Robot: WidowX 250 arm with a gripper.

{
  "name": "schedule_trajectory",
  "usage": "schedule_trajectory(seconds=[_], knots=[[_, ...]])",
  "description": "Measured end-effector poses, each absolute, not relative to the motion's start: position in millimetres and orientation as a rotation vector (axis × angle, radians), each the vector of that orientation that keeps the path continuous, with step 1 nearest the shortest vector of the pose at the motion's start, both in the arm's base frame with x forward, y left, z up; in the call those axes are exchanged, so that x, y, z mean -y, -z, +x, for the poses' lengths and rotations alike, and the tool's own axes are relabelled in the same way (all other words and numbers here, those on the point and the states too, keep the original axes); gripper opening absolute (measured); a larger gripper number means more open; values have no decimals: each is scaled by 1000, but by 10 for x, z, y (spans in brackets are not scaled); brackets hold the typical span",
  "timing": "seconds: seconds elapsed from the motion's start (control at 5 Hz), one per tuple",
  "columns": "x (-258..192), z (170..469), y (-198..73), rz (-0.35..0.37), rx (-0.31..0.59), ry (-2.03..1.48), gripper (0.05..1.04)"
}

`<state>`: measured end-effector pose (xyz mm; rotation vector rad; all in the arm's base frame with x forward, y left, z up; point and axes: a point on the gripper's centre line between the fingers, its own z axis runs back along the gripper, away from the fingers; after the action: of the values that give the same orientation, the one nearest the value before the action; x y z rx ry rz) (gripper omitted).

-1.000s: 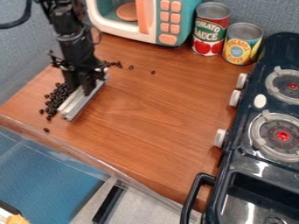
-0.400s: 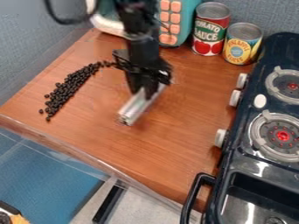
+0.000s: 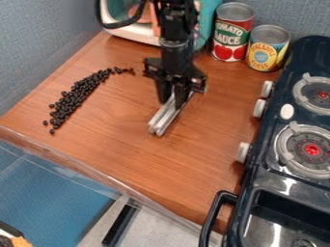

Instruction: Sweep into pile

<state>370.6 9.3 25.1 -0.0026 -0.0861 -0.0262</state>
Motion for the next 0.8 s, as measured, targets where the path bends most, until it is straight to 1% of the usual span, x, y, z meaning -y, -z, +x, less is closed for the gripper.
schedule_trajectory(seconds=[0.4, 0.6, 0.8], knots=[[-310, 4027, -276, -16, 97, -99, 327], [-516, 4116, -278, -31, 117, -212, 326], [-760, 4090, -293, -30, 120, -329, 327]])
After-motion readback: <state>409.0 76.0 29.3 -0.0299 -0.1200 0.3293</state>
